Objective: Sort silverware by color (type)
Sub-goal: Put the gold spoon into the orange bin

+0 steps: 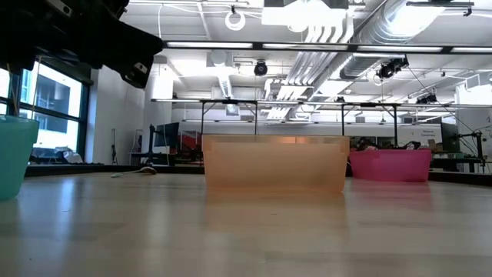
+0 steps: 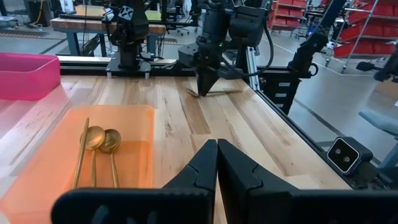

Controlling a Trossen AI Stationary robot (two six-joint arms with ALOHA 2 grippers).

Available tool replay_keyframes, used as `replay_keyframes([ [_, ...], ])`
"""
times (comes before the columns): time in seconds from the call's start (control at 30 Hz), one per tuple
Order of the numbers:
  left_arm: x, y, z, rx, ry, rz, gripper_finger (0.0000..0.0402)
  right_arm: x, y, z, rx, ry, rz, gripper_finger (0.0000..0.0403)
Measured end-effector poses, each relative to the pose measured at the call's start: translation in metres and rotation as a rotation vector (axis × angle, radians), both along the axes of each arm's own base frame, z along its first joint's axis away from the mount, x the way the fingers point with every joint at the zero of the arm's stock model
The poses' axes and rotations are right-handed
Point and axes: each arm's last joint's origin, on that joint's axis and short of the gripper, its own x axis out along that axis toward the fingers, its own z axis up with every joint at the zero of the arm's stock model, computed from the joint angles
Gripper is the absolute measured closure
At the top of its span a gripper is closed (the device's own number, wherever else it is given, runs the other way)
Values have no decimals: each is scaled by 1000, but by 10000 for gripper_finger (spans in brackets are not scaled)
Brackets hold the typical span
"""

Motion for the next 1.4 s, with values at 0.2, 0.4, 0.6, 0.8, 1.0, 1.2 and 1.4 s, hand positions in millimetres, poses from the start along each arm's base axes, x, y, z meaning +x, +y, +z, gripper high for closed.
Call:
replay_keyframes([
  [0.2,0,0,0,-2,1,1,399,10,-7,0,19,13,89,399],
  [0.4,0,0,0,-24,6,6,399,20,-15,0,15,17,134,402],
  [0.6,0,0,0,-25,6,6,399,37,-16,10,-64,-64,205,403],
  [0.8,0,0,0,-27,6,7,399,61,-16,33,-97,-159,302,403],
  [1.0,0,0,0,-27,7,7,399,94,-26,61,-113,-237,400,403],
  [1.2,0,0,0,-27,6,6,399,134,-58,93,-158,-317,475,403],
  [1.4,0,0,0,-26,6,6,399,176,-110,120,-254,-348,628,403],
])
